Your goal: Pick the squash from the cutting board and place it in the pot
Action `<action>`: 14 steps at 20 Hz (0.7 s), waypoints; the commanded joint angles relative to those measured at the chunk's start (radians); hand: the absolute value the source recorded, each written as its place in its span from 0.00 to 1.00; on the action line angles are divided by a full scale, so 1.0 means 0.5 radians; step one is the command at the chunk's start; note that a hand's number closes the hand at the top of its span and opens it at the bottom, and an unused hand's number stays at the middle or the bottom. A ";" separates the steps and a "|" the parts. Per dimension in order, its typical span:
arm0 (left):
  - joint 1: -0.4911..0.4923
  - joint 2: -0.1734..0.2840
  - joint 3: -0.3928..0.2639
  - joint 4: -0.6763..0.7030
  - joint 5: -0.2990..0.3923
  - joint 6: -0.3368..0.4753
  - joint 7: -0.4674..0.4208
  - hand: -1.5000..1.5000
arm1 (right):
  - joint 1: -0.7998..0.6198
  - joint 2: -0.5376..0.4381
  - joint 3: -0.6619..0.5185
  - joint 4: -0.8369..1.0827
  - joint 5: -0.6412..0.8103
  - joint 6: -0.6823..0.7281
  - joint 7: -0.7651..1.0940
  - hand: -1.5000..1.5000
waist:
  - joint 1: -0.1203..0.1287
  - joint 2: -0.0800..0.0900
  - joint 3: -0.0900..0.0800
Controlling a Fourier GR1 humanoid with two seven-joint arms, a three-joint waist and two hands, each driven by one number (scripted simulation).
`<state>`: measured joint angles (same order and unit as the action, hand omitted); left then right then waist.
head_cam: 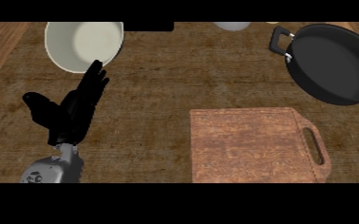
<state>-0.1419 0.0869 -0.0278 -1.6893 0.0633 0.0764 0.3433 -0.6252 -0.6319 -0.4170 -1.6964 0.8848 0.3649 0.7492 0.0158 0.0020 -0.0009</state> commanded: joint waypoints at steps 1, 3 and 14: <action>0.000 -0.033 -0.049 -0.035 -0.045 0.026 0.016 0.50 | -0.329 -0.051 0.084 0.510 0.069 -0.170 -0.047 1.00 | 0.021 0.007 0.001; 0.103 -0.015 -0.045 -0.098 -0.034 0.003 0.020 0.50 | -0.390 -0.139 0.002 0.673 0.029 -0.168 -0.101 1.00 | 0.012 0.003 0.001; 0.095 -0.024 -0.005 -0.058 -0.023 -0.018 -0.057 0.50 | -0.531 -0.105 0.162 1.605 0.167 -0.539 -0.523 1.00 | 0.023 0.009 0.002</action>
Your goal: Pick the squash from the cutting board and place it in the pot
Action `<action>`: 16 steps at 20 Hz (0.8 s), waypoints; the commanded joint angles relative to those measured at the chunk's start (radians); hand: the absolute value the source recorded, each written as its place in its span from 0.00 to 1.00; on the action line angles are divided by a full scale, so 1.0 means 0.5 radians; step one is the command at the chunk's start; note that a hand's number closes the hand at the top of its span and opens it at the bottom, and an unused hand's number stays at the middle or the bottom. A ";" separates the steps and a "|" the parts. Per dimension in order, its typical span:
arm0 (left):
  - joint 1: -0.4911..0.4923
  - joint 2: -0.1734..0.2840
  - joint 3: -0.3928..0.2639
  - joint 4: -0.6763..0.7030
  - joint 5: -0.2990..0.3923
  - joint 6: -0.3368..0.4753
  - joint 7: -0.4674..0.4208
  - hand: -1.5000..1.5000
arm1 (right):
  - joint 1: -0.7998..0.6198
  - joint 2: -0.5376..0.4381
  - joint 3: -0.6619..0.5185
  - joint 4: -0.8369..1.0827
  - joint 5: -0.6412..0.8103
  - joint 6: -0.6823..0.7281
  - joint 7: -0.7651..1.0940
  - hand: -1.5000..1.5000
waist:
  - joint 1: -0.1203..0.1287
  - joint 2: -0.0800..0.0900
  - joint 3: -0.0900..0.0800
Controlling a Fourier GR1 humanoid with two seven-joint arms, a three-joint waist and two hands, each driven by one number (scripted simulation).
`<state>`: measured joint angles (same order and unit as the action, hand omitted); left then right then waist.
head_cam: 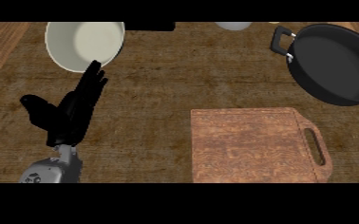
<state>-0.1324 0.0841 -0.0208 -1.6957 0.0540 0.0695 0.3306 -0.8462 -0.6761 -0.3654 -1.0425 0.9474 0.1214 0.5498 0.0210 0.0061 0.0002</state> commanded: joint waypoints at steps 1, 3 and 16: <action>-0.075 -0.010 -0.009 -0.017 -0.028 0.043 0.102 0.50 | -0.009 0.094 -0.002 0.309 -0.045 -0.095 -0.136 1.00 | -0.002 0.001 0.001; -0.056 -0.027 -0.051 -0.081 -0.040 0.053 0.154 0.50 | -0.066 0.202 -0.125 0.386 -0.088 -0.258 0.041 1.00 | 0.012 0.002 0.002; -0.021 -0.029 -0.025 -0.067 -0.017 0.022 0.084 0.50 | -0.131 0.152 -0.605 0.587 -0.541 -0.846 -0.518 0.00 | 0.001 0.000 0.005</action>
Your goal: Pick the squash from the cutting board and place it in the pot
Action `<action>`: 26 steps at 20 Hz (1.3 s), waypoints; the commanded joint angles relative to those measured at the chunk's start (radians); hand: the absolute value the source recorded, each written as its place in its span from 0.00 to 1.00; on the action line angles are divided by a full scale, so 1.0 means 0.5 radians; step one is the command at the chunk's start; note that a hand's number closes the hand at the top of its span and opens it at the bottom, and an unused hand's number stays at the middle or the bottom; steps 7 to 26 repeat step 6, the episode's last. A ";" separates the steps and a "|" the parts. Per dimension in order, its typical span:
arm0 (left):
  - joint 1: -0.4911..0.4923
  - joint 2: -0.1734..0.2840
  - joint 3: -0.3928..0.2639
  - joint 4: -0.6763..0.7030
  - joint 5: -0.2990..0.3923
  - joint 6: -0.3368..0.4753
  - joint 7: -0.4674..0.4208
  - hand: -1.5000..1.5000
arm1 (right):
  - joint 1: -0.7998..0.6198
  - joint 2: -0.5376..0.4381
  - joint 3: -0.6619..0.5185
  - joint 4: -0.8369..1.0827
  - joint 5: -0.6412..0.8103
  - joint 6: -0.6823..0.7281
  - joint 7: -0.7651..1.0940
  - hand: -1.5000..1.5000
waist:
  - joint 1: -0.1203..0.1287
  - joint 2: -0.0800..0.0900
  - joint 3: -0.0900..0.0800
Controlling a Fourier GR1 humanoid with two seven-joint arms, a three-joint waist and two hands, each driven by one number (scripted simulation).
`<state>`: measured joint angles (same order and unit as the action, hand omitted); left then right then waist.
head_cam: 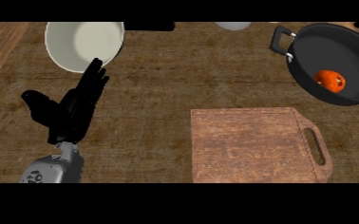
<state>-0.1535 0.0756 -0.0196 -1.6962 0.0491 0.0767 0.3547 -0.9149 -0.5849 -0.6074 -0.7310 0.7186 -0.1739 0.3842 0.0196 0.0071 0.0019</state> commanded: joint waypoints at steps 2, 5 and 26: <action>0.101 0.006 -0.023 -0.067 0.023 -0.047 -0.017 0.50 | 0.031 -0.003 -0.167 -0.042 -0.106 -0.421 -0.230 0.00 | 0.005 -0.005 -0.001; -0.024 0.044 0.064 0.029 0.021 -0.025 -0.019 0.50 | 0.048 -0.102 -0.255 -0.039 -0.201 -0.465 -0.313 0.00 | -0.025 -0.006 -0.002; -0.007 -0.029 -0.015 -0.009 -0.014 0.018 -0.003 0.50 | 0.045 -0.206 -0.292 -0.002 -0.219 -0.443 -0.333 0.00 | -0.023 -0.006 -0.001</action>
